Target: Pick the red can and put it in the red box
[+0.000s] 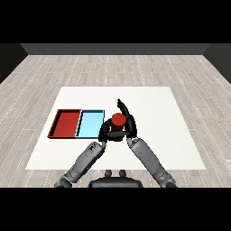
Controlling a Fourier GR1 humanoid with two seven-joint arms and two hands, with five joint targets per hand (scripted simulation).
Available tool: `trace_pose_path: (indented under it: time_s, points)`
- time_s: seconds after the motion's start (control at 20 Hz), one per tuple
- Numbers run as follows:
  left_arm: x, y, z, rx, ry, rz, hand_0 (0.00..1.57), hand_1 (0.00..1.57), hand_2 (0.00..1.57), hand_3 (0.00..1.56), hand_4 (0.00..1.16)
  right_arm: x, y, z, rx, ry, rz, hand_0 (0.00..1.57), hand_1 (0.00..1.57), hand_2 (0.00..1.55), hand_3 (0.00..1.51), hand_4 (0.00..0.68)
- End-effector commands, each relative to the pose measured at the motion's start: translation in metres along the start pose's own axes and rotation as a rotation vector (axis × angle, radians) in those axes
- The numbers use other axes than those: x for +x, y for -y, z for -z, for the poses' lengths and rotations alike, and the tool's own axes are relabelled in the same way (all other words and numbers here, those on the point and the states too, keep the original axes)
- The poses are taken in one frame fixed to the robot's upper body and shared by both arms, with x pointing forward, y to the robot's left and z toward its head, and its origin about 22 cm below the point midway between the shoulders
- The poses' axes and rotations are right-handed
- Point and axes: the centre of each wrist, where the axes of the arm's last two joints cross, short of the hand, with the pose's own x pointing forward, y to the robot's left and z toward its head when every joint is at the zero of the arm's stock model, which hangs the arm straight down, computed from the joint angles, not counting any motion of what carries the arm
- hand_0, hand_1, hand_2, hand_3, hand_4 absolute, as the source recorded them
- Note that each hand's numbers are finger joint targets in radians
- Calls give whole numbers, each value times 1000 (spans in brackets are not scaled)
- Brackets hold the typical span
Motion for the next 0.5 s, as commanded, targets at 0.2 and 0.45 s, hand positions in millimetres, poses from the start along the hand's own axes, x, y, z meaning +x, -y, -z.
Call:
trace_pose_path:
  time_s: [0.2,0.45]
  points:
    - [1,-20,4,-12,39,14,1571,1571,1571,1488,1137,-5,38,12,-41,28,22,0,0,0,0,0]
    - [-10,-3,14,2,33,47,1571,1571,1571,1477,1136,22,71,9,-89,63,50,0,0,0,0,0]
